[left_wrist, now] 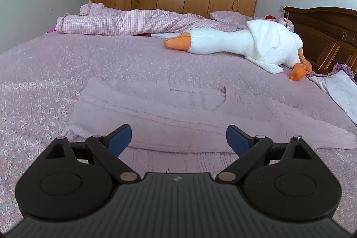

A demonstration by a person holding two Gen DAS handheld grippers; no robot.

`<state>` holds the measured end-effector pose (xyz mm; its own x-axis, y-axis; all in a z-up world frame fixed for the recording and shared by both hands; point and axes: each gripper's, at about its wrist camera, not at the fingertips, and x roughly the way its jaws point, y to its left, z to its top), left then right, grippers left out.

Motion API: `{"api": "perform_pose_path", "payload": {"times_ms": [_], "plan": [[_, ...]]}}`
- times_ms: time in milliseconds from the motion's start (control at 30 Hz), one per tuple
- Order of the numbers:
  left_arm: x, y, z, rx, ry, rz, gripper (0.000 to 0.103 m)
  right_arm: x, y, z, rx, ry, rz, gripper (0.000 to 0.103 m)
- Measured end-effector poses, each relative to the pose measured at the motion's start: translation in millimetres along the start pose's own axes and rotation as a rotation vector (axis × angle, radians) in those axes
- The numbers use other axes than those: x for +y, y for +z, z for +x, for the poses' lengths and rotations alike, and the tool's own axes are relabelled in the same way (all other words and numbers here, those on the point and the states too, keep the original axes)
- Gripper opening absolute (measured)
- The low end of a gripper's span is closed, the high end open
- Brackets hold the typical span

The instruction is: Fold small clothes

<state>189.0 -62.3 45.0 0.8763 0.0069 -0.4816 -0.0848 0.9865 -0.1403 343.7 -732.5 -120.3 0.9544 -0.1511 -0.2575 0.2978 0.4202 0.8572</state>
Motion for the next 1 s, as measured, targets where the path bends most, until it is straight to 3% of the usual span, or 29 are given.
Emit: {"api": "perform_pose_path", "payload": {"times_ms": [233,533,1000], "plan": [[0,5,-1,-0.024,0.009,0.022,0.096,12,-4,4,-0.01,-0.06,-0.084,0.011],[12,0,5,-0.004,0.04,-0.001,0.096,38,-15,4,-0.019,-0.042,-0.245,0.011],[53,1,0,-0.007,0.084,-0.035,0.096,180,-110,2,0.093,0.139,-0.664,0.011]]}}
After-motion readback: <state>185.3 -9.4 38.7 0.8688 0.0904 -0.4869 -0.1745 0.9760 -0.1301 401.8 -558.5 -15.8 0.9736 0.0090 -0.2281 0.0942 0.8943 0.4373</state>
